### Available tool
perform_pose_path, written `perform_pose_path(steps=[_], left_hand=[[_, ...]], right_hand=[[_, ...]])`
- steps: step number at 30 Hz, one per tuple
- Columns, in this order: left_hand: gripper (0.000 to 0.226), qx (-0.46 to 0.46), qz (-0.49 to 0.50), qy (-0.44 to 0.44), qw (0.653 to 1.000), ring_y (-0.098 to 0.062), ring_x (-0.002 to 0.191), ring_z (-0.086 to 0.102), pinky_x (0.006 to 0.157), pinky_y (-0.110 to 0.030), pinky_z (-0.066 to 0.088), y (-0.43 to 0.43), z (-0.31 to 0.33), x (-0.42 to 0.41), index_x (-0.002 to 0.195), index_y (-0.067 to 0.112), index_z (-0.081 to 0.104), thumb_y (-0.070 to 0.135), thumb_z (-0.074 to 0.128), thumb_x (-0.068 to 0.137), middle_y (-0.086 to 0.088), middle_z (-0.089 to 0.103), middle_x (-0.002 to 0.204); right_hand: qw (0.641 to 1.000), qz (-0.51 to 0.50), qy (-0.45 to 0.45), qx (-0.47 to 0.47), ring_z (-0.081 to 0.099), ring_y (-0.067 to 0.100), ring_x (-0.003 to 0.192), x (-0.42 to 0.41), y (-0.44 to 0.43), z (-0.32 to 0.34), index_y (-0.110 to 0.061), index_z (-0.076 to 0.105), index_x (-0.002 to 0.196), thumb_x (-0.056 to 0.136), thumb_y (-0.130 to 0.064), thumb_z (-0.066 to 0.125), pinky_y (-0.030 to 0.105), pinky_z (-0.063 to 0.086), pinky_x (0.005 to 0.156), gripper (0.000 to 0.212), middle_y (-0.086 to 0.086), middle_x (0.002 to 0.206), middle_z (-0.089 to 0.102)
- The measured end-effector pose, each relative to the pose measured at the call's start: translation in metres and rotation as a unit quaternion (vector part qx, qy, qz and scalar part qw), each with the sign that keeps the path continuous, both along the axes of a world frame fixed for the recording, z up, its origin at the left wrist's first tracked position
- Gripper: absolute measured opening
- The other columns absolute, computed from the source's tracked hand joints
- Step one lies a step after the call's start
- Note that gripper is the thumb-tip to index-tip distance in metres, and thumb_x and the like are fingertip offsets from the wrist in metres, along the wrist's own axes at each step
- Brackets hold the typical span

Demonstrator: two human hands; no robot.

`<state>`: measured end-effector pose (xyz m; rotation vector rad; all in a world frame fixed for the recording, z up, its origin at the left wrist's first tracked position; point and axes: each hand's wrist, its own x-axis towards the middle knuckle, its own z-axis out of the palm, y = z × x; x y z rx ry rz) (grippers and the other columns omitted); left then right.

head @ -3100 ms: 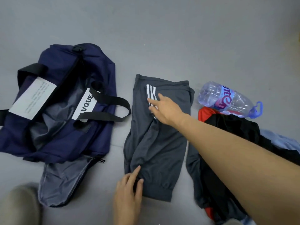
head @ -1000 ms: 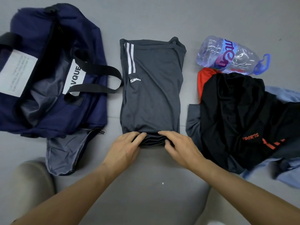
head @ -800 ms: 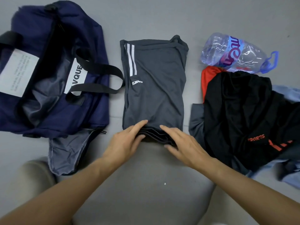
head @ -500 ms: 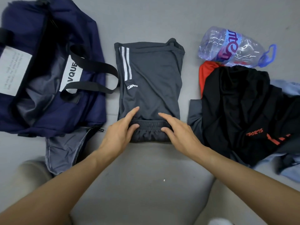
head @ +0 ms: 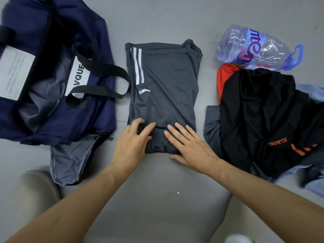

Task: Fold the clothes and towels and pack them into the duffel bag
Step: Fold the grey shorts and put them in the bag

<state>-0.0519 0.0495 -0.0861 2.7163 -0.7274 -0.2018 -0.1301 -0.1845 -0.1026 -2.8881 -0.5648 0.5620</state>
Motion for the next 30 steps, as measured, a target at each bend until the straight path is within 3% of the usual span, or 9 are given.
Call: perform_pose_path(steps=[4,8,10,16,18,21,23,26,30], left_hand=[[0.062,0.047,-0.234,-0.049,0.970,-0.032,0.146,0.034,0.118,-0.048,0.029,0.005,-0.006,-0.007,0.153,0.019,0.039,0.007,0.036,0.093,-0.008,0.036,0.159],[0.075,0.105,-0.247,0.039,0.962,-0.026,0.153,0.018,0.124,-0.044,0.016,0.027,-0.020,0.004,0.160,0.018,0.019,0.055,0.038,0.098,-0.004,0.018,0.167],[0.082,0.114,-0.251,0.056,0.960,-0.026,0.153,0.018,0.124,-0.042,0.018,0.031,-0.020,0.009,0.160,0.017,0.021,0.063,0.040,0.094,-0.005,0.017,0.167],[0.067,0.029,-0.186,0.040,0.981,-0.034,0.140,0.041,0.116,-0.043,0.036,0.018,-0.011,0.005,0.148,0.014,0.048,0.015,0.065,0.083,-0.014,0.043,0.152],[0.060,-0.002,-0.160,0.037,0.986,-0.032,0.129,0.048,0.111,-0.040,0.042,0.013,-0.004,0.004,0.139,0.012,0.057,0.012,0.066,0.080,-0.013,0.053,0.138],[0.047,-0.037,-0.130,0.069,0.988,-0.025,0.118,0.055,0.102,-0.036,0.047,0.013,0.004,0.010,0.131,0.014,0.062,0.020,0.059,0.085,-0.004,0.061,0.124],[0.036,-0.044,-0.108,0.113,0.987,-0.025,0.110,0.058,0.094,-0.036,0.048,0.015,0.012,0.016,0.123,0.015,0.061,0.021,0.060,0.088,-0.002,0.064,0.116],[0.020,-0.035,-0.043,0.177,0.983,-0.023,0.087,0.059,0.072,-0.035,0.044,0.011,0.024,0.027,0.106,0.021,0.058,0.037,0.061,0.094,0.000,0.065,0.091],[0.046,-0.026,0.044,0.206,0.977,-0.027,0.070,0.055,0.064,-0.038,0.038,0.014,0.021,0.040,0.078,0.019,0.057,0.065,0.057,0.086,0.000,0.059,0.066]], right_hand=[[1.000,-0.006,-0.001,0.007,0.004,0.023,0.155,0.003,-0.001,-0.001,-0.019,0.010,0.160,0.097,-0.054,0.052,0.046,0.018,0.124,0.084,0.001,0.168,0.006],[1.000,-0.005,0.001,0.025,0.007,0.021,0.154,0.004,-0.003,-0.001,-0.020,0.013,0.160,0.100,-0.051,0.044,0.043,0.016,0.124,0.075,0.000,0.167,0.010],[0.999,-0.016,0.005,0.039,0.009,0.020,0.154,0.004,-0.004,-0.002,-0.020,0.015,0.160,0.101,-0.049,0.038,0.041,0.014,0.125,0.070,-0.001,0.167,0.013],[0.980,-0.112,0.022,0.164,0.019,0.012,0.152,0.010,-0.006,0.010,-0.017,0.038,0.153,0.099,-0.036,0.038,0.033,0.015,0.125,0.057,-0.003,0.160,0.033],[0.977,-0.120,0.020,0.175,0.019,0.012,0.151,0.010,-0.006,0.011,-0.018,0.040,0.152,0.099,-0.039,0.045,0.031,0.013,0.125,0.058,-0.004,0.160,0.034],[0.991,-0.067,0.017,0.113,0.024,0.018,0.150,0.006,-0.010,0.011,-0.019,0.036,0.154,0.090,-0.046,0.066,0.033,0.019,0.123,0.075,0.001,0.160,0.033],[0.989,-0.097,0.003,0.113,0.039,0.023,0.140,0.005,-0.013,0.012,-0.020,0.045,0.149,0.083,-0.029,0.077,0.037,0.041,0.113,0.074,0.004,0.151,0.043],[0.968,-0.192,0.003,0.165,0.054,0.018,0.119,0.014,-0.016,0.024,-0.022,0.059,0.134,0.085,-0.023,0.067,0.039,0.054,0.092,0.049,-0.005,0.131,0.056],[0.939,-0.281,0.041,0.196,0.063,0.019,0.085,0.027,-0.018,0.038,-0.030,0.059,0.116,0.095,-0.039,0.055,0.039,0.050,0.080,0.023,-0.005,0.090,0.067]])
